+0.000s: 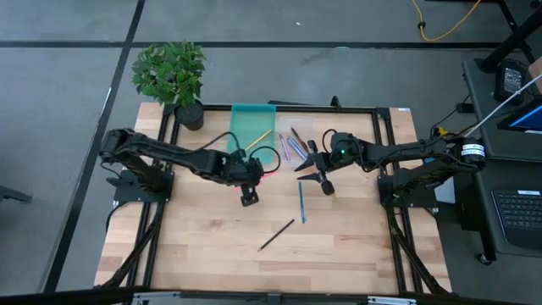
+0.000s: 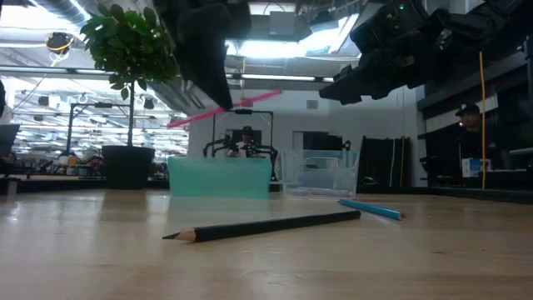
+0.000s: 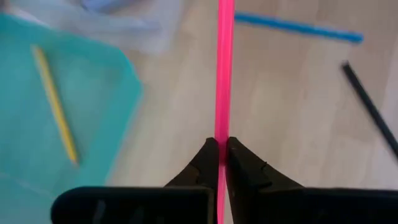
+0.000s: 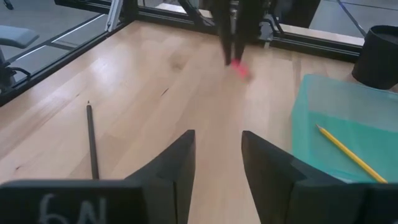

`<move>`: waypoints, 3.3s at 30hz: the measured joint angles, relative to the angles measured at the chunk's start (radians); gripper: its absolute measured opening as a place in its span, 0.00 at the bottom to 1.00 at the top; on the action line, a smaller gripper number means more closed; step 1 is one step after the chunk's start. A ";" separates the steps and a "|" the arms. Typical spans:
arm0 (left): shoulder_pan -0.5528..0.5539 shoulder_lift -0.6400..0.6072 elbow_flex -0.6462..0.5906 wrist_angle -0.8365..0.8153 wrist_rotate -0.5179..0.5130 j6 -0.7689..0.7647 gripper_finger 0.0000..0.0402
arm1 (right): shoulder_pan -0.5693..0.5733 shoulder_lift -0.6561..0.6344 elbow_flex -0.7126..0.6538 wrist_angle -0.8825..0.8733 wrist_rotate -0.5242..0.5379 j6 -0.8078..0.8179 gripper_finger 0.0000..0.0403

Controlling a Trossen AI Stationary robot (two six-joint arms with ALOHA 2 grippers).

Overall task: Sort pens & pencils
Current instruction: Put the pink pencil into the blue bin

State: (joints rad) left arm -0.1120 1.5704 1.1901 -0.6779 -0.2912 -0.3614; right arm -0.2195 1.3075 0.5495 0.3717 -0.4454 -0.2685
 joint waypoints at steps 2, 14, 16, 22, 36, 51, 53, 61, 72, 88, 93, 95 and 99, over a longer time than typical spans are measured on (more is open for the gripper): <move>-0.010 -0.035 -0.029 0.016 -0.048 0.000 0.02 | 0.000 0.000 0.000 -0.002 0.000 0.001 0.33; -0.018 -0.212 -0.423 0.615 -0.092 0.083 0.02 | 0.000 0.000 0.000 -0.016 -0.001 0.001 0.33; -0.009 -0.234 -0.494 0.723 -0.093 0.085 0.02 | 0.000 0.000 0.000 -0.017 -0.001 0.000 0.33; 0.004 -0.251 -0.659 1.061 -0.098 0.126 0.02 | 0.000 0.000 0.000 -0.017 -0.001 -0.001 0.33; 0.059 -0.247 -0.686 1.144 -0.497 0.135 0.02 | 0.000 0.000 0.000 -0.015 0.000 -0.007 0.33; 0.280 -0.241 -0.685 1.122 -0.357 0.128 0.02 | 0.000 0.000 0.000 0.000 0.000 -0.020 0.33; 0.322 -0.239 -0.685 1.117 -0.303 0.127 0.02 | 0.000 0.000 0.000 0.000 0.000 -0.021 0.33; 0.444 -0.224 -0.604 0.931 -0.122 0.082 0.02 | 0.000 0.000 0.000 0.000 0.001 -0.021 0.33; 0.546 -0.053 -0.246 0.380 0.025 0.083 0.02 | -0.001 0.000 0.000 0.014 0.019 -0.028 0.33; 0.672 0.308 0.205 -0.107 0.259 0.129 0.02 | -0.001 0.000 0.000 0.003 0.026 -0.025 0.33; 0.670 0.375 0.239 -0.154 0.262 0.155 0.02 | -0.001 0.000 0.000 0.002 0.026 -0.024 0.33; 0.671 0.385 0.240 -0.151 0.286 0.156 0.02 | -0.001 0.000 0.000 0.002 0.026 -0.024 0.33; 0.670 0.392 0.240 -0.147 0.311 0.163 0.02 | -0.001 0.000 0.000 0.002 0.026 -0.024 0.33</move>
State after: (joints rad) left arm 0.5584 1.9620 1.4305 -0.8251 0.0196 -0.1984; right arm -0.2203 1.3079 0.5495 0.3738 -0.4191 -0.2928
